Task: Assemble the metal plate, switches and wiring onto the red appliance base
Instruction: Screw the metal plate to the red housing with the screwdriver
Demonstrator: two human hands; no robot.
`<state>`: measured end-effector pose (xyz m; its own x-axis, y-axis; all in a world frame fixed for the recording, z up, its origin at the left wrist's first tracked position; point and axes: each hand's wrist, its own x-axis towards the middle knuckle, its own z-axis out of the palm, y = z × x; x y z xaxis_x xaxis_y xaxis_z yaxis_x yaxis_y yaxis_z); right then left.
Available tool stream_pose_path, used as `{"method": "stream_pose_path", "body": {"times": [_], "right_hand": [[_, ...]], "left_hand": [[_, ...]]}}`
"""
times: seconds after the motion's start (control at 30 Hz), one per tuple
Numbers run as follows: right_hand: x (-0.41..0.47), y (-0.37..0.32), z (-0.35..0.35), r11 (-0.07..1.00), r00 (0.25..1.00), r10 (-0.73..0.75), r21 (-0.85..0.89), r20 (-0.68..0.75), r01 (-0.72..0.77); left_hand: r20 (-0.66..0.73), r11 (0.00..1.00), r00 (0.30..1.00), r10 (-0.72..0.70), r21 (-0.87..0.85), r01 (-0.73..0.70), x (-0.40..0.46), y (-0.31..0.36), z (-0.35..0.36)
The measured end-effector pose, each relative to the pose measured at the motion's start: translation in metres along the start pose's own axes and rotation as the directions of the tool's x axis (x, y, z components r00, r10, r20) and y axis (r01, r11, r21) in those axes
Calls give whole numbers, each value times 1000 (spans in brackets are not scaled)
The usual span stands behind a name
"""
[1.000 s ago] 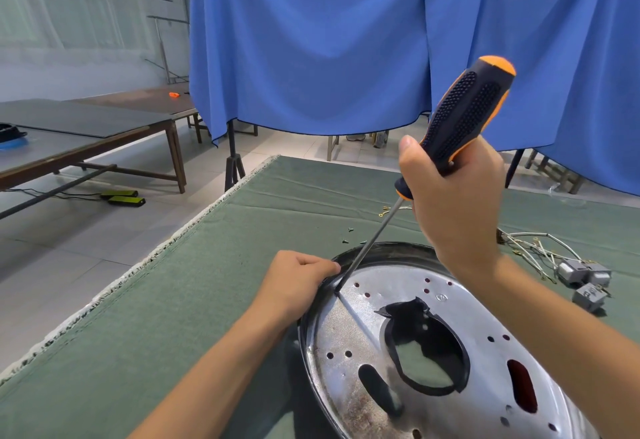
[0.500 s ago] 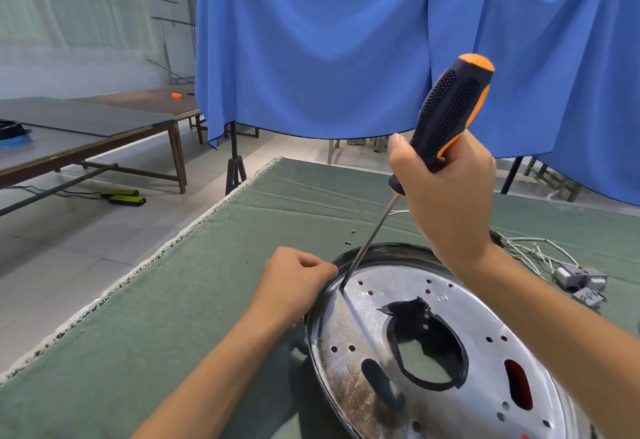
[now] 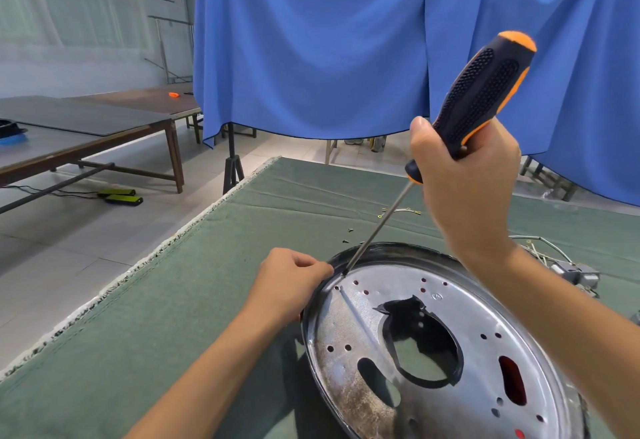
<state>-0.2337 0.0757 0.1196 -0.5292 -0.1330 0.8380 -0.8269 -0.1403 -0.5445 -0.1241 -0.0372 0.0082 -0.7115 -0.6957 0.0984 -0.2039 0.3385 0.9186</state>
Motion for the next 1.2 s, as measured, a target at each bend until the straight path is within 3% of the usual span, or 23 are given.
{"method": "stream_pose_path", "body": {"times": [0.47, 1.2], "right_hand": [[-4, 7, -1, 1000, 1000, 1, 31, -11, 0], [-6, 11, -1, 978, 984, 176, 120, -15, -173]], "left_hand": [[-39, 999, 998, 41, 12, -40, -5, -2, 0], [-36, 999, 999, 26, -34, -27, -4, -3, 1]]}}
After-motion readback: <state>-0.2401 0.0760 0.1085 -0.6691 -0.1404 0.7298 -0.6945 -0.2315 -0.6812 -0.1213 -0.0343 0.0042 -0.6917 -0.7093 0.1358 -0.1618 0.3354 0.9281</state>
